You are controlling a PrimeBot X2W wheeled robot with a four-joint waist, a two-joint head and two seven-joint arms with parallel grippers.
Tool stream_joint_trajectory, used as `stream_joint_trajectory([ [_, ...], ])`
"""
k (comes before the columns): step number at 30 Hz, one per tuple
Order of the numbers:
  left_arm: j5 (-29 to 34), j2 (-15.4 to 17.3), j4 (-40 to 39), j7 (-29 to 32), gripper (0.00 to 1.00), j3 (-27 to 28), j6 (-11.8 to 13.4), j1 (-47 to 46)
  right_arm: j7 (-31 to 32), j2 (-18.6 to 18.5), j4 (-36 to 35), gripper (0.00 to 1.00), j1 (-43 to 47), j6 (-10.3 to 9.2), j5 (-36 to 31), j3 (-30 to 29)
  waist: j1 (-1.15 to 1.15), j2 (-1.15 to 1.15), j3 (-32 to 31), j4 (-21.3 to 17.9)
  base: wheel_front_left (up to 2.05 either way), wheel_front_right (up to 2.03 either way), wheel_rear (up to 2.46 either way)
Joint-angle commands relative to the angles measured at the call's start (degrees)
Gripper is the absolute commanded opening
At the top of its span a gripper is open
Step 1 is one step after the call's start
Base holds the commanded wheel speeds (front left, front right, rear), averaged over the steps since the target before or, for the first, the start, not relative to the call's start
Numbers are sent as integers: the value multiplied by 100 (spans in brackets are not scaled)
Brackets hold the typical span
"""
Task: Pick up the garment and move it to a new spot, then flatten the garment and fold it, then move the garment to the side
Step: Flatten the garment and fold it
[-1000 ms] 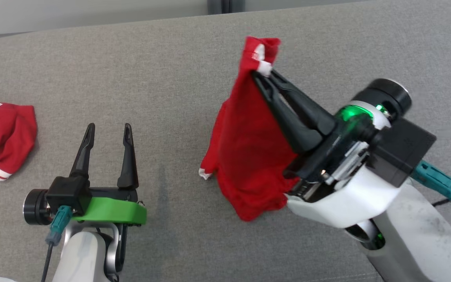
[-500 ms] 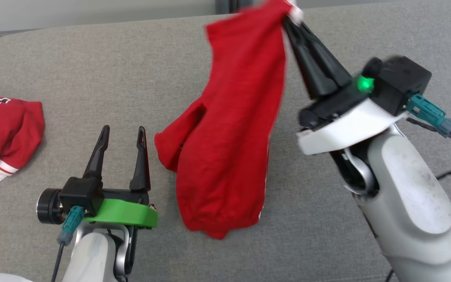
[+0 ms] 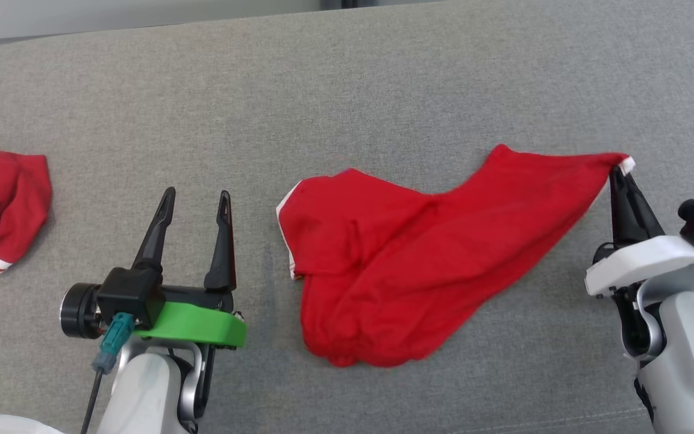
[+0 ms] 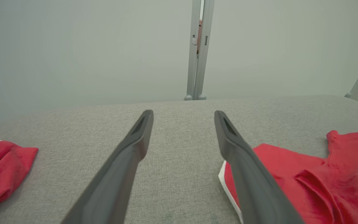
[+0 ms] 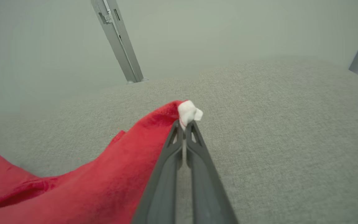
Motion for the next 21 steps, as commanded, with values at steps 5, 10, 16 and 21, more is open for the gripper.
stream_joint_trajectory([
  [5,44,-11,-2,-2,100,54,-6,-21,-209,-107,33,100,-22,-6,-110,-23,0,0,-47,1,0,0,0],
  [10,96,59,-60,-2,100,172,62,175,-235,-133,-883,100,301,-6,-568,-150,0,0,-204,2,0,0,0],
  [16,162,155,-182,-2,100,254,160,467,-201,3,-1891,100,973,-6,-924,-220,0,0,-428,17,0,0,0],
  [21,165,187,-270,-2,100,277,252,695,56,173,-2500,100,1466,-6,-1033,-224,0,0,-572,37,0,0,0],
])
